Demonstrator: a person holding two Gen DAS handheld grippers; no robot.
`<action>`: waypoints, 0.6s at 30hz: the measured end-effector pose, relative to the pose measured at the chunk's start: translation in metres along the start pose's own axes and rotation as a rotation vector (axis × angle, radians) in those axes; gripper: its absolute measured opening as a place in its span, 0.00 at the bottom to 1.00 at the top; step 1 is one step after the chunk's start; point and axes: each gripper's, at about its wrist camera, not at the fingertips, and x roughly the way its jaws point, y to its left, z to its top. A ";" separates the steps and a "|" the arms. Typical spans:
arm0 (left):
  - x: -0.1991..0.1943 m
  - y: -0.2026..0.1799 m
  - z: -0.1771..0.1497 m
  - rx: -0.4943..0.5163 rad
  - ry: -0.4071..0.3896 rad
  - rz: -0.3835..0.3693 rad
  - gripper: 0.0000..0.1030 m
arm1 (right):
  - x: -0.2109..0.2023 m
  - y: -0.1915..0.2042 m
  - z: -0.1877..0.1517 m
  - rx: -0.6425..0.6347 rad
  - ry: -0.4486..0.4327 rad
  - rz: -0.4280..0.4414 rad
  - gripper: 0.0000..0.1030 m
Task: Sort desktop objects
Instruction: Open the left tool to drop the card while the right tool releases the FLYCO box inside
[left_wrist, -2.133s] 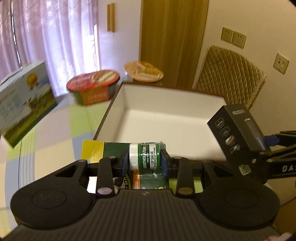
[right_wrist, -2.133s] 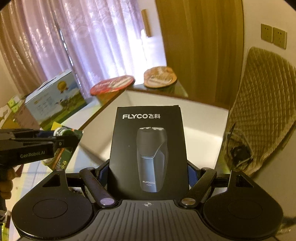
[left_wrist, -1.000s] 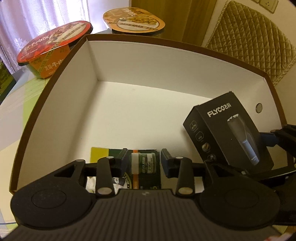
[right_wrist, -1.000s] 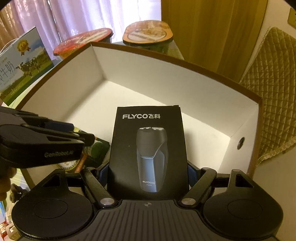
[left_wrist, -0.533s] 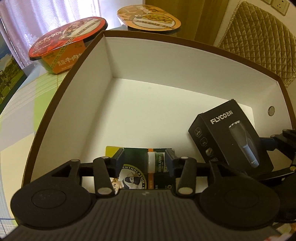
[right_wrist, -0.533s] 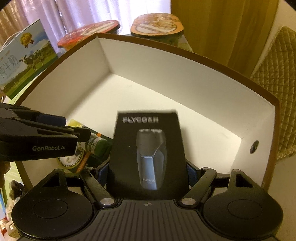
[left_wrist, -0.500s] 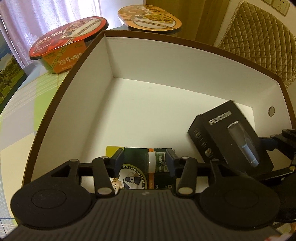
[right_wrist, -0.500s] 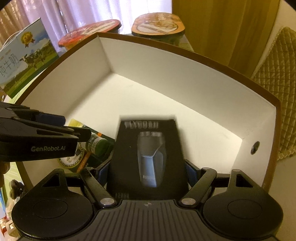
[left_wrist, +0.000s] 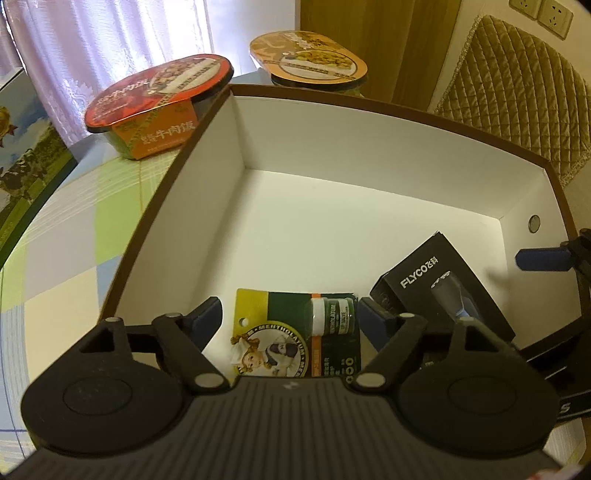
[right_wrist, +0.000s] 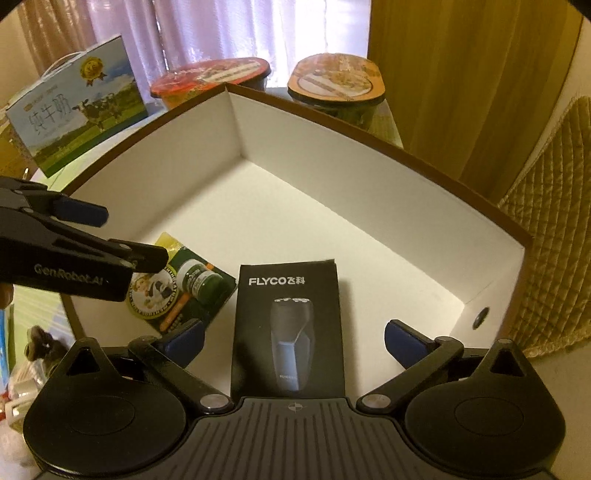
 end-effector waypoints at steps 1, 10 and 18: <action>-0.003 0.000 -0.001 -0.001 -0.005 0.005 0.77 | -0.003 0.000 -0.001 -0.003 -0.007 0.001 0.98; -0.036 -0.003 -0.017 -0.022 -0.058 0.032 0.83 | -0.035 -0.001 -0.016 -0.021 -0.057 0.029 0.98; -0.070 -0.010 -0.039 -0.049 -0.087 0.047 0.85 | -0.062 -0.001 -0.028 -0.002 -0.104 0.052 0.98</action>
